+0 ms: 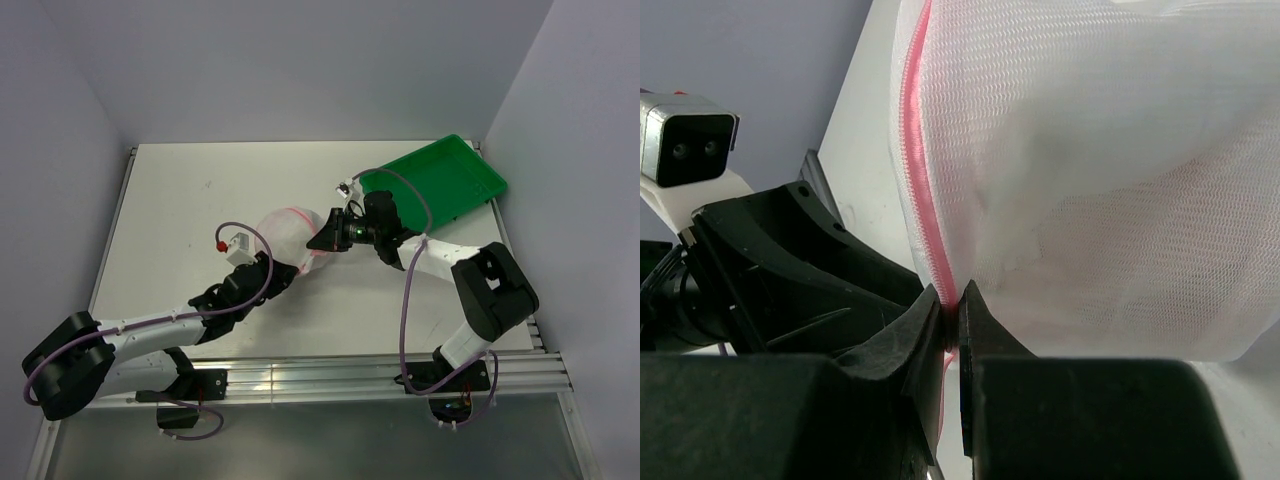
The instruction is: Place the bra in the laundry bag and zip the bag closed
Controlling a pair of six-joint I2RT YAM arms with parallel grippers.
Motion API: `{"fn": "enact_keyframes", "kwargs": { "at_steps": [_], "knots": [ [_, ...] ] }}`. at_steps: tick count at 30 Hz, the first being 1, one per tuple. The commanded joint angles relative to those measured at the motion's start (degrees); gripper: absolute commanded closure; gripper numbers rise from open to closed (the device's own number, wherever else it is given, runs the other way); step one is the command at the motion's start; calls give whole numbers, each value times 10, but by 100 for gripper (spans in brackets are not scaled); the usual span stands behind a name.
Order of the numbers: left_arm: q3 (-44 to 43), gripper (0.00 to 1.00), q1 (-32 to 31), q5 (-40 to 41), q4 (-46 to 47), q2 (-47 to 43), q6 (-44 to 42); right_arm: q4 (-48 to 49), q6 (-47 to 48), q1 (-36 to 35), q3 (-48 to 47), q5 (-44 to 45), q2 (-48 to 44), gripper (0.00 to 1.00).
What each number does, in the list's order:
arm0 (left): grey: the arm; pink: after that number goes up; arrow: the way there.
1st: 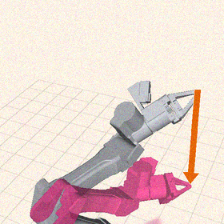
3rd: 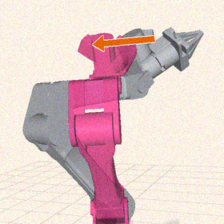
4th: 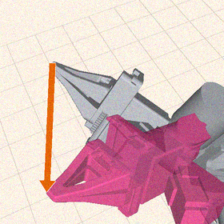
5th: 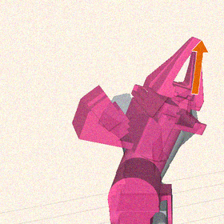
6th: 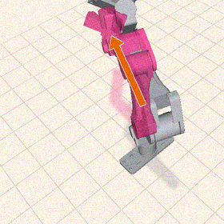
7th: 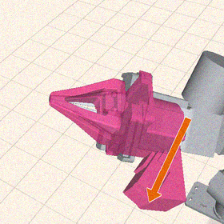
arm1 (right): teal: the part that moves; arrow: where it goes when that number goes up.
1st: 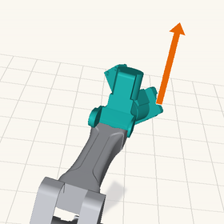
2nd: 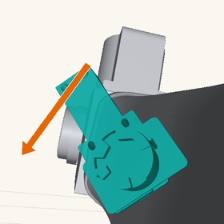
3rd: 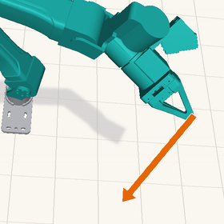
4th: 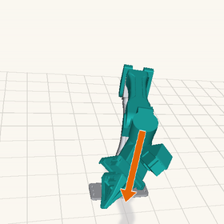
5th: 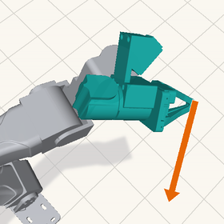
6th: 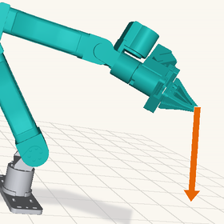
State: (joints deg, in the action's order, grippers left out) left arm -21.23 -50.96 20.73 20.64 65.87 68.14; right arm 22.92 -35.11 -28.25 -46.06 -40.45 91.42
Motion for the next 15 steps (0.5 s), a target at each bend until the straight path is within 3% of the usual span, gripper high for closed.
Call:
{"fn": "enact_keyframes", "kwargs": {
  "at_steps": [1,10,15],
  "knots": [
    [-3,61,2,-7,48,-2,-12,27,-4,1,2,-13,-25,99],
    [-13,56,2,-9,41,-6,-22,23,-1,-1,1,-10,-22,99],
    [-28,60,-3,2,12,-6,-38,22,0,-1,0,-5,-21,99]
  ]
}}
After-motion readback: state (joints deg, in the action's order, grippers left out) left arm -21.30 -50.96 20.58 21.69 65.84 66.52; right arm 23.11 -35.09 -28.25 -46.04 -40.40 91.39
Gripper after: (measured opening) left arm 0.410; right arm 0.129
